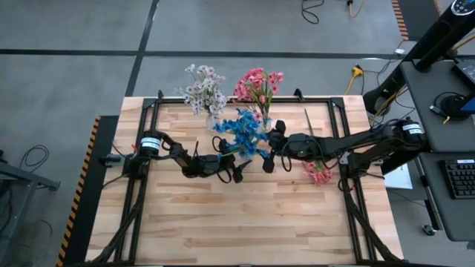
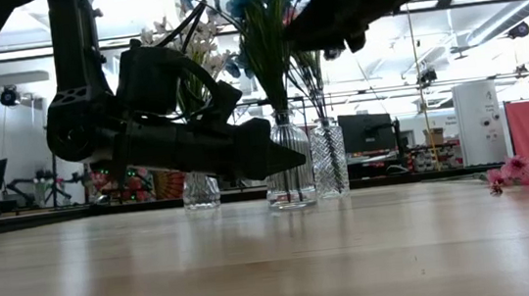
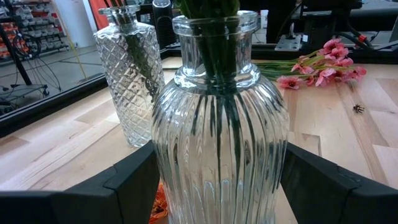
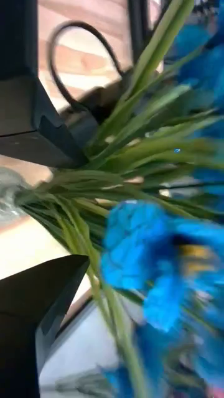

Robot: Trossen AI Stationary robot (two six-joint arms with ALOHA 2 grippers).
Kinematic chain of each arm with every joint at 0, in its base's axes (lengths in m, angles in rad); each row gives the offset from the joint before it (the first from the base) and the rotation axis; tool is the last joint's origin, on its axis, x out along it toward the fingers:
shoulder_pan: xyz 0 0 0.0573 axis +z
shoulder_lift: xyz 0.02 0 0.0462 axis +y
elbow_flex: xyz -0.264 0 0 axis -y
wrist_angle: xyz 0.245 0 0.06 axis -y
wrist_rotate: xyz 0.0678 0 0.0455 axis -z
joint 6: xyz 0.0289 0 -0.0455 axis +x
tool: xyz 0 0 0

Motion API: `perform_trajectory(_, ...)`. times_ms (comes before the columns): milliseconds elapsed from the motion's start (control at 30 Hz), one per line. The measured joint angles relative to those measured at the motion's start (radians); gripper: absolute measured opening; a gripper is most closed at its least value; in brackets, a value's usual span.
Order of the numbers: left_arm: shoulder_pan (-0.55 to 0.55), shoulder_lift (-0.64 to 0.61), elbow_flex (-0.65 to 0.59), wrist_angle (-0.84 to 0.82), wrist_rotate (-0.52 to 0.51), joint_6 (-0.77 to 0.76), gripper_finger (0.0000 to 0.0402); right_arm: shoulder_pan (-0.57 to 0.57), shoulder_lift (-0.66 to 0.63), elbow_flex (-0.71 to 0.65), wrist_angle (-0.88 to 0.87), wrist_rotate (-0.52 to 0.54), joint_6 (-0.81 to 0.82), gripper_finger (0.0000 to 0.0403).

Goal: Sort flowers into vase by color
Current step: Put the blue flowers into the middle transparent vase

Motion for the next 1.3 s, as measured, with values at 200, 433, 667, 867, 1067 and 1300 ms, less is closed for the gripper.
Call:
perform_trajectory(200, 0.0, 0.0, 0.0, 0.0, 0.0, -0.001, 0.0272, 0.0, 0.0, 0.001, 0.069, 0.017, -0.057, 0.0225)
perform_trajectory(433, 0.001, 0.0, 0.0, 0.0, 0.0, -0.002, 0.0272, -0.002, 0.0, 0.002, 0.079, -0.069, -0.043, 0.0145)
perform_trajectory(667, 0.001, 0.0, 0.0, 0.0, 0.0, -0.002, 0.0272, -0.002, 0.028, 0.002, 0.071, -0.07, -0.062, 0.0033)
perform_trajectory(867, 0.002, 0.0, 0.0, 0.0, 0.0, -0.004, 0.0272, -0.012, 0.032, 0.003, 0.064, -0.062, -0.056, 0.0013)
perform_trajectory(1067, 0.002, 0.0, 0.0, 0.0, 0.0, -0.006, 0.0272, -0.031, 0.046, 0.006, 0.061, -0.062, -0.041, 0.0013)
perform_trajectory(1300, 0.002, 0.0, 0.0, 0.0, 0.0, -0.005, 0.0272, -0.037, 0.084, 0.006, 0.049, -0.054, -0.009, 0.0012)
